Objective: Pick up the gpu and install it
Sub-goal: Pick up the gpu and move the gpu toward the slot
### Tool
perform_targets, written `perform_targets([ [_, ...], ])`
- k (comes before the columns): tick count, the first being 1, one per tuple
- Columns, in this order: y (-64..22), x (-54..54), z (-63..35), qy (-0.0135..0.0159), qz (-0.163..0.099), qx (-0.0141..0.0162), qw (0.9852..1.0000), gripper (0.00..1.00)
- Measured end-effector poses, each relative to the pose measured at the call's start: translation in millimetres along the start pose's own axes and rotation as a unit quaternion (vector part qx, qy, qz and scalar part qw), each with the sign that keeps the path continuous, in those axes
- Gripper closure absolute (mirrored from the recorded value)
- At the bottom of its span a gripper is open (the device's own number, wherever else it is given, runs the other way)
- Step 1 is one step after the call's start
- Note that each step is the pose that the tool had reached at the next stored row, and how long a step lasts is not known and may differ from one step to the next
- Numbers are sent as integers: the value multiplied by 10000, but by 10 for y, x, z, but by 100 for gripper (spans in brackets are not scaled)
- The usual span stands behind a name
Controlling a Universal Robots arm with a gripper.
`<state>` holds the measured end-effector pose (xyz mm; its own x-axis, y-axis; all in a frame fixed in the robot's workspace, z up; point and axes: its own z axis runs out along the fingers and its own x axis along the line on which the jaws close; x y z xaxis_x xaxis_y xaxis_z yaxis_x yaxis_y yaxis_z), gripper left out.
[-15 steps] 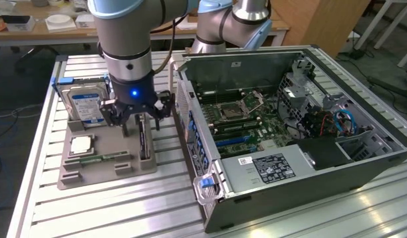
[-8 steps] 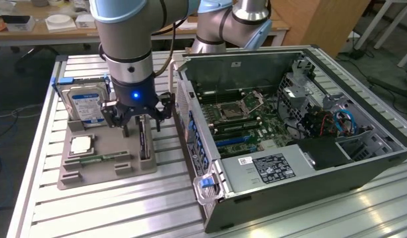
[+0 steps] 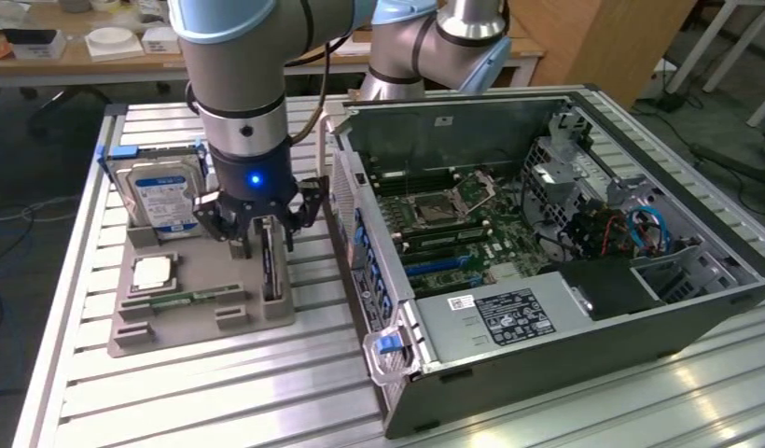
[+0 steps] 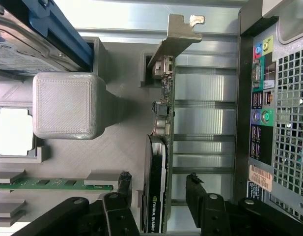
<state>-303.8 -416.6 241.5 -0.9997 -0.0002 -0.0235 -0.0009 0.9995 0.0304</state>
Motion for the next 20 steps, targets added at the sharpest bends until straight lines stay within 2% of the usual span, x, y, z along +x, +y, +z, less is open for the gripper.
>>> perform_targets([
  [1, 0, 0, 0, 0, 0, 0, 10000, 44],
  [4, 0, 0, 0, 0, 0, 0, 10000, 45],
  [5, 0, 0, 0, 0, 0, 0, 10000, 52],
  [6, 0, 0, 0, 0, 0, 0, 10000, 52],
  [7, 0, 0, 0, 0, 0, 0, 10000, 58],
  [10, 0, 0, 0, 0, 0, -1, 10000, 58],
  [15, 0, 18, 0, -1, 0, -20, 10000, 58],
  [20, 0, 20, 3, 0, 0, -21, 10000, 58],
])
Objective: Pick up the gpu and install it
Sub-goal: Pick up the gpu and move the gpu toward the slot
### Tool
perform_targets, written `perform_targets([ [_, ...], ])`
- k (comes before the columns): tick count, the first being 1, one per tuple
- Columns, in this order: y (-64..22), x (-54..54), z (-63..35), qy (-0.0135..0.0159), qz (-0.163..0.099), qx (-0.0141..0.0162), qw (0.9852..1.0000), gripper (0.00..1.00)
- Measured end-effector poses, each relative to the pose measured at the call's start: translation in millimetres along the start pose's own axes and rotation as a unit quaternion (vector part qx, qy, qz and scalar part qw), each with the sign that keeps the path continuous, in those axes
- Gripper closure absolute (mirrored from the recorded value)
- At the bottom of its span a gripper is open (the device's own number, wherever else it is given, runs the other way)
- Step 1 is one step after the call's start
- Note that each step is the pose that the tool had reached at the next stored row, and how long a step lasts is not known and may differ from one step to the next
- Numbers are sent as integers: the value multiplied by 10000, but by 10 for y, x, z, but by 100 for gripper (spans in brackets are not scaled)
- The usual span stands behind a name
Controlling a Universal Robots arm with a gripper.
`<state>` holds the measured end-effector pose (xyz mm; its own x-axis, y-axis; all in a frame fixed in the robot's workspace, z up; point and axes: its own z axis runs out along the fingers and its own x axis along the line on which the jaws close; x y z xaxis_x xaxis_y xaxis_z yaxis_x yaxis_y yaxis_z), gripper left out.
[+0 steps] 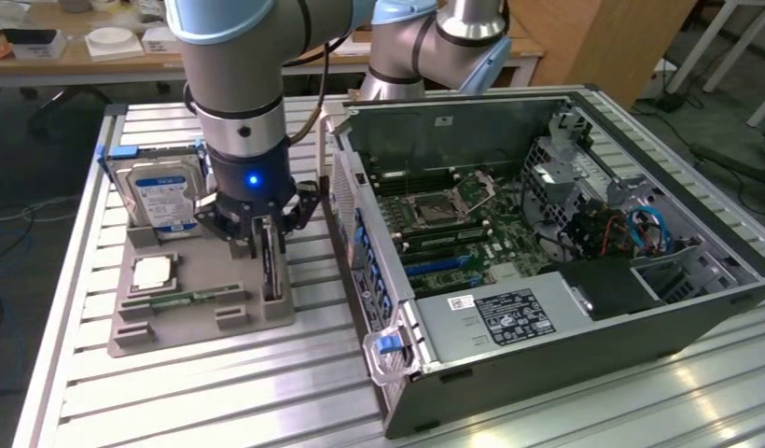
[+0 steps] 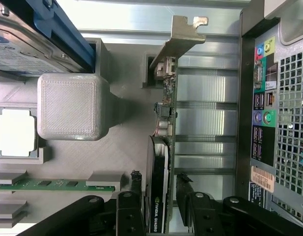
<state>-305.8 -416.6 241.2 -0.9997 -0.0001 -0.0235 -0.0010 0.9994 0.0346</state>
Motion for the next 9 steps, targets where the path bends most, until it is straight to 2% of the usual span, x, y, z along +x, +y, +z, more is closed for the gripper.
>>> perform_targets([
  [5, -1, 0, 29, -17, 0, 0, 10000, 58],
  [9, -1, 0, 30, -19, -1, 0, 10000, 60],
])
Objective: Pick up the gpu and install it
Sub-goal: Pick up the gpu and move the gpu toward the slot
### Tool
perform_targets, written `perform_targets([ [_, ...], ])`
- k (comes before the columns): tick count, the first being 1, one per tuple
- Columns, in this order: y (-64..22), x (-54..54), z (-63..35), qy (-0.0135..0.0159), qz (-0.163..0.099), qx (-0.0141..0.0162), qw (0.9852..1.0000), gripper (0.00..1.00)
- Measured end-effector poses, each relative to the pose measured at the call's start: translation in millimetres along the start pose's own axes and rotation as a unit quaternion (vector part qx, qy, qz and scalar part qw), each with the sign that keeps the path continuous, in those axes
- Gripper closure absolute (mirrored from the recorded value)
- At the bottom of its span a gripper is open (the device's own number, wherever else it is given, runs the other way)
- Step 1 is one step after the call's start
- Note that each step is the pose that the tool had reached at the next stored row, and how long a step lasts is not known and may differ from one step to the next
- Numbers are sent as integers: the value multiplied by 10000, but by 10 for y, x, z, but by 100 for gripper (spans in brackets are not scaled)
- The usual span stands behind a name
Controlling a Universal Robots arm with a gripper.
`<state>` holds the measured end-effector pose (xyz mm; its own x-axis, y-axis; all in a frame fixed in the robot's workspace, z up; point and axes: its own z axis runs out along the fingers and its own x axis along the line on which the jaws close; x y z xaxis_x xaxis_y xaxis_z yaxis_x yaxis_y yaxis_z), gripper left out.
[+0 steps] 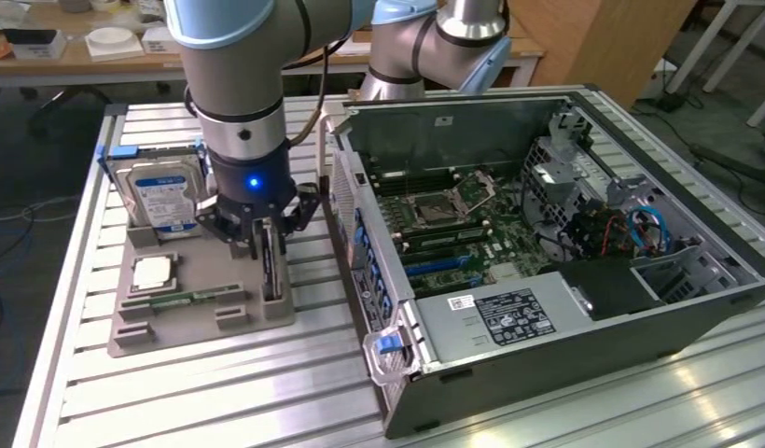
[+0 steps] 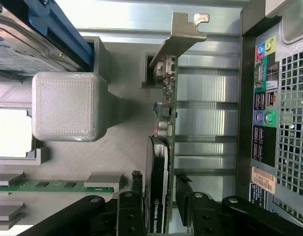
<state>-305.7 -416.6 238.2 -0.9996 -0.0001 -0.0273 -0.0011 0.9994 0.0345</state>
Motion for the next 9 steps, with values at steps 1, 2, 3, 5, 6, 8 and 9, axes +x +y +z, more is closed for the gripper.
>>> perform_targets([
  [1, 0, 0, 0, 0, 0, 0, 10000, 60],
  [2, 0, 0, 0, 0, 0, 0, 10000, 60],
  [3, 0, 0, 0, 1, 0, 0, 10000, 67],
  [5, 0, 0, 0, 0, 0, 0, 10000, 75],
  [6, 0, 0, 0, 0, 0, 0, 10000, 75],
  [8, 0, 0, 1, 0, 0, 0, 10000, 75],
  [9, 0, 0, 0, 0, 0, 0, 10000, 75],
])
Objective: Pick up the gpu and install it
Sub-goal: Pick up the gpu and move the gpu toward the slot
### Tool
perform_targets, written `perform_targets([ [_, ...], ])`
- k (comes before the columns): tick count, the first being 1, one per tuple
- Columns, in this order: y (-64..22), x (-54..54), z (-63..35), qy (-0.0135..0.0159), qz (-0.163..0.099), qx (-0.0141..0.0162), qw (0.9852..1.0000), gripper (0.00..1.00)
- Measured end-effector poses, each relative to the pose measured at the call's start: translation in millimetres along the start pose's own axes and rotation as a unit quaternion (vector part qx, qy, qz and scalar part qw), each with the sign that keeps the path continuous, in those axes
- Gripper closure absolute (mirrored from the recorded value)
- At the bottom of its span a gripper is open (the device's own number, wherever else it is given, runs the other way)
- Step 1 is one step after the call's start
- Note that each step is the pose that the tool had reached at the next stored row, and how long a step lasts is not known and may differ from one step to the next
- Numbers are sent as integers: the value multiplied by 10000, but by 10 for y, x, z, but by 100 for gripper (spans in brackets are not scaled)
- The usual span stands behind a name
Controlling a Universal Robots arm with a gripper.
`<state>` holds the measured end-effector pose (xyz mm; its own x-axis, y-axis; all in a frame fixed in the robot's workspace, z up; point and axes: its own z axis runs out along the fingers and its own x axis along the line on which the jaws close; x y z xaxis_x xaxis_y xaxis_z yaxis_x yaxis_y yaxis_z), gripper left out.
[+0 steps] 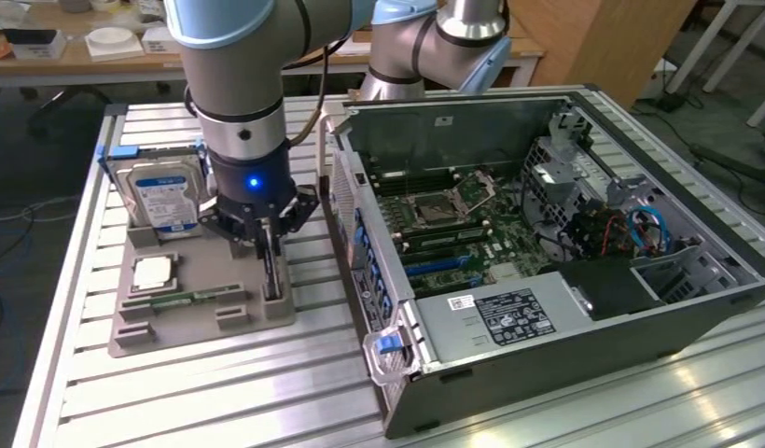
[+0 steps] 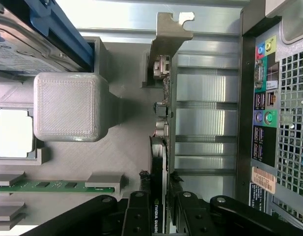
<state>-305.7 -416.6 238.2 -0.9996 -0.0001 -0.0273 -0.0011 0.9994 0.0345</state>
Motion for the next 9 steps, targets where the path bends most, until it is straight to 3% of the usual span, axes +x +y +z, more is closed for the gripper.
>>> perform_targets([
  [9, 1, 7, -13, -5, 2, -3, 10000, 75],
])
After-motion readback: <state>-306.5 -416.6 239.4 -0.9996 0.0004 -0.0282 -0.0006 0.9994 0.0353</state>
